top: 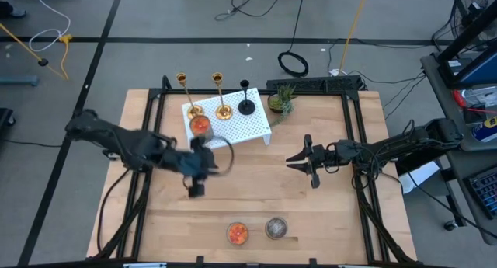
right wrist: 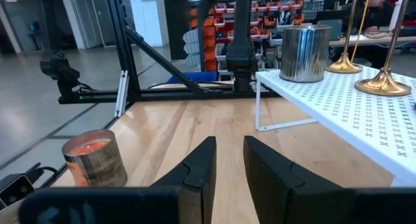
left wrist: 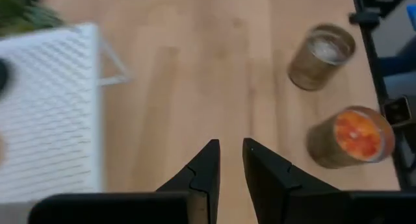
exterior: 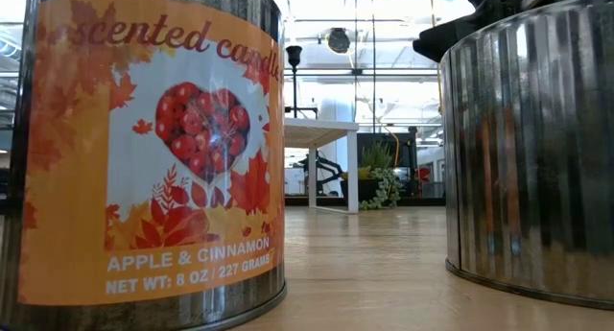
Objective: Pick & Place candle stick holders
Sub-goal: Put the orange scented candle on the shelf
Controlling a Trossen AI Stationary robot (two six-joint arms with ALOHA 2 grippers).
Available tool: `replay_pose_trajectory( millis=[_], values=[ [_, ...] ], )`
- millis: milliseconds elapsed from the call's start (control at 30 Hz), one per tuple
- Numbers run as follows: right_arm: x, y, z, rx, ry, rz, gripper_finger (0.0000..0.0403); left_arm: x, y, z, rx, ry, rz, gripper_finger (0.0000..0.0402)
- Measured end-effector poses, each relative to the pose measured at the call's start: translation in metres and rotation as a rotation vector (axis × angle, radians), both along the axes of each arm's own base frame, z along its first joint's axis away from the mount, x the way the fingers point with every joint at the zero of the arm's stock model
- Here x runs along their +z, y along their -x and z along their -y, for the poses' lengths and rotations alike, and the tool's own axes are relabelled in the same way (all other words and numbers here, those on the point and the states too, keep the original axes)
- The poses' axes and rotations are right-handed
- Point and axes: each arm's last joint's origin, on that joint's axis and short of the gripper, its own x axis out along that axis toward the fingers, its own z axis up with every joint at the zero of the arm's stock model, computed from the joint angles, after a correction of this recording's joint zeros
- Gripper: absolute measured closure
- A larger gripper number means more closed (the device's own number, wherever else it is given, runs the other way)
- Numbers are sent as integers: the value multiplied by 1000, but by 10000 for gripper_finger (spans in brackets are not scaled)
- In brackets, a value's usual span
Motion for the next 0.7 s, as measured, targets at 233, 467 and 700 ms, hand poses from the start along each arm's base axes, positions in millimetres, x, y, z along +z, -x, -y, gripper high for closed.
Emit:
replay_pose_trajectory(
  millis=[233, 467, 700],
  values=[
    [2, 0, 0, 0, 14, 19, 324, -37, -42, 44, -53, 68, -3, 328],
    [0, 0, 0, 0, 26, 7, 275, -74, -73, 59, -43, 229, -78, 328],
    [0, 0, 0, 1, 26, 6, 241, -99, -91, 65, -97, 253, -122, 328]
  ],
)
